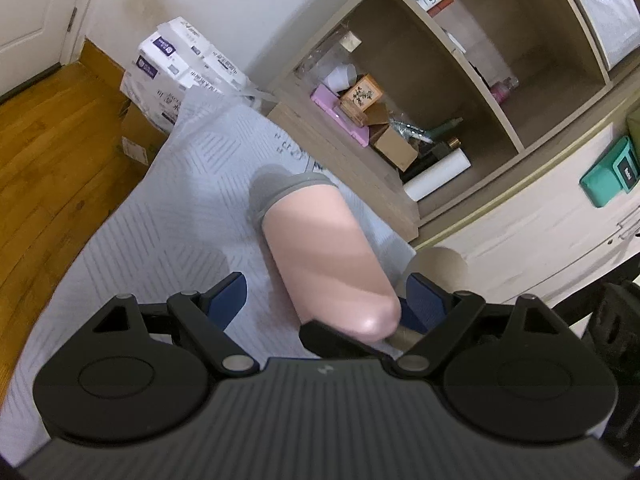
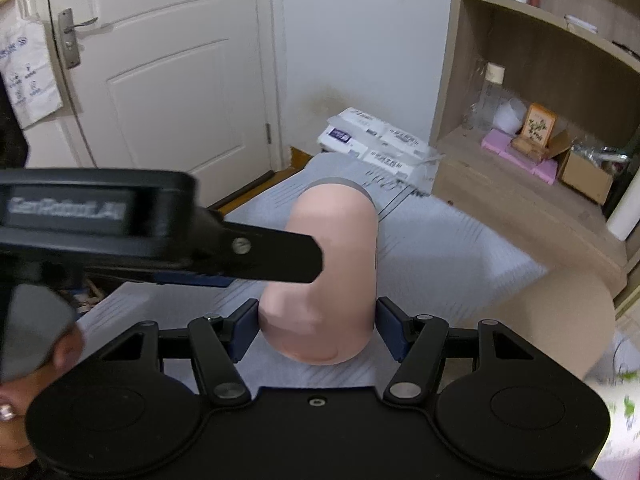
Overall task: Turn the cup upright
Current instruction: 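Lift the pink cup with the right gripper and rotate it upright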
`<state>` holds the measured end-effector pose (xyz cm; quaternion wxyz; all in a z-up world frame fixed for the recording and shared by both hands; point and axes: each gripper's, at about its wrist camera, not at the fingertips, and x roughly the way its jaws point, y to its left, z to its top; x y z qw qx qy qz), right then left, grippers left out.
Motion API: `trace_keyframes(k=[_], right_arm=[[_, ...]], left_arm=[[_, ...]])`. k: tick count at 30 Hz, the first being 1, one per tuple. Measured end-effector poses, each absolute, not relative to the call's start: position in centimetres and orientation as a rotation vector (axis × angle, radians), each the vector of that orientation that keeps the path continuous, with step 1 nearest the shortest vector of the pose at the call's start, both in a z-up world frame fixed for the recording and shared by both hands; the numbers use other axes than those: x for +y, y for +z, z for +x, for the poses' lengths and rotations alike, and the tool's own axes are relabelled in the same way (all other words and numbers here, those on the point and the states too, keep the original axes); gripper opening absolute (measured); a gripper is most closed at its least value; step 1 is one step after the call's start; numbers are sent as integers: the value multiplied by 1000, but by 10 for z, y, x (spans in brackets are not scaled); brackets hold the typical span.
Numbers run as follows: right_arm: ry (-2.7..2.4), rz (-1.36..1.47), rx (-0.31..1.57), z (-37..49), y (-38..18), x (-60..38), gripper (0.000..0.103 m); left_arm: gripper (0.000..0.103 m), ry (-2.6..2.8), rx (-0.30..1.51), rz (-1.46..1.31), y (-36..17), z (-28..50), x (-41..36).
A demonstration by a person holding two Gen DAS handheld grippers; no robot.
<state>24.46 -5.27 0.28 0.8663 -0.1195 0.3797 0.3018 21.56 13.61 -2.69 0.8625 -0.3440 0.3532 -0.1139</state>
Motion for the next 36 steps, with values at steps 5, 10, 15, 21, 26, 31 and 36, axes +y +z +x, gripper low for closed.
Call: trace_keyframes(k=[5, 10, 15, 21, 26, 31, 36], right_arm=[[657, -246, 833, 217, 6, -69, 68], [647, -236, 829, 183, 8, -93, 68], [613, -198, 864, 153, 0, -117, 68], [580, -204, 863, 126, 1, -141, 68], [546, -155, 918, 130, -4, -158, 68], [553, -111, 980, 141, -10, -163, 68], [589, -90, 998, 151, -8, -166, 76]], left_arm=[[83, -280, 733, -826, -36, 193, 136], [82, -304, 767, -764, -33, 171, 118], [82, -340, 791, -697, -27, 155, 91], [82, -400, 815, -604, -23, 146, 59], [75, -434, 856, -621, -31, 147, 44], [62, -395, 839, -594, -30, 147, 31], [61, -398, 857, -636, -33, 147, 37]])
